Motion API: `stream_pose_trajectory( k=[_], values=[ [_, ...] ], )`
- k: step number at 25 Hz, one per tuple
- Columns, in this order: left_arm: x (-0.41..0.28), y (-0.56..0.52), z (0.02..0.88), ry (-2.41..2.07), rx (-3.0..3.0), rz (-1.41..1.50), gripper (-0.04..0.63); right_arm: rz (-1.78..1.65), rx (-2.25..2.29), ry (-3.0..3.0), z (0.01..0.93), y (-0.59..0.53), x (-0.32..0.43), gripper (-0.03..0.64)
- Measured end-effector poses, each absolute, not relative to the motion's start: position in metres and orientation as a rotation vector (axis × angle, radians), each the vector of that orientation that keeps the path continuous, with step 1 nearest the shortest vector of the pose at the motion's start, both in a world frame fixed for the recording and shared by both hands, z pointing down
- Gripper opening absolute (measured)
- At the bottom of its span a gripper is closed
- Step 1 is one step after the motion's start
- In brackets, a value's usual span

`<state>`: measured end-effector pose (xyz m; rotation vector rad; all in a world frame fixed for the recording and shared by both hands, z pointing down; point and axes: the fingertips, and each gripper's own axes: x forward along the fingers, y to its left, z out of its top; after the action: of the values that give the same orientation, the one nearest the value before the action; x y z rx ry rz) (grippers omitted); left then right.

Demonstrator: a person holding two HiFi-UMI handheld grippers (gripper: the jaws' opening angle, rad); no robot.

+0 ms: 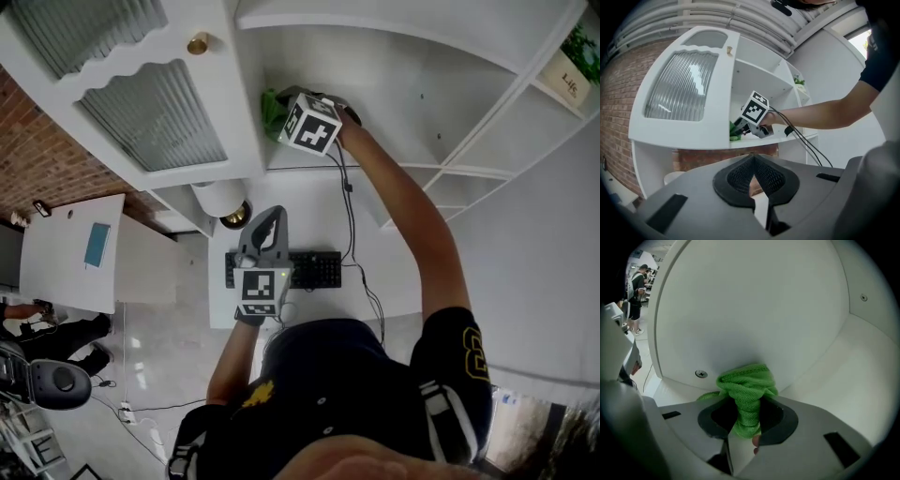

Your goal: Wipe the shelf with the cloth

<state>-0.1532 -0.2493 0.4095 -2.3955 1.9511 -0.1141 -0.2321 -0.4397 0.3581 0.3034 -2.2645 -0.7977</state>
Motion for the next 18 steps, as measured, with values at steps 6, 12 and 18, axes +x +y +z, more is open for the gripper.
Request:
stream_pose_trajectory(
  k=[6,12,18],
  values=[
    [-0.150,-0.249,0.415,1.962,-2.395,-0.116,0.018,-0.737,0.335,-2.281,0.357,-0.444,-0.234,0.100],
    [-0.144,-0.251,0.413,1.939,-2.405,-0.117,0.018,-0.700,0.362,-2.235,0.362,-0.449,-0.226,0.100],
    [-0.140,-0.252,0.415,1.935,-2.415,-0.119,0.018,-0.663,0.387,-2.218,0.359,-0.458,-0.211,0.098]
  ],
)
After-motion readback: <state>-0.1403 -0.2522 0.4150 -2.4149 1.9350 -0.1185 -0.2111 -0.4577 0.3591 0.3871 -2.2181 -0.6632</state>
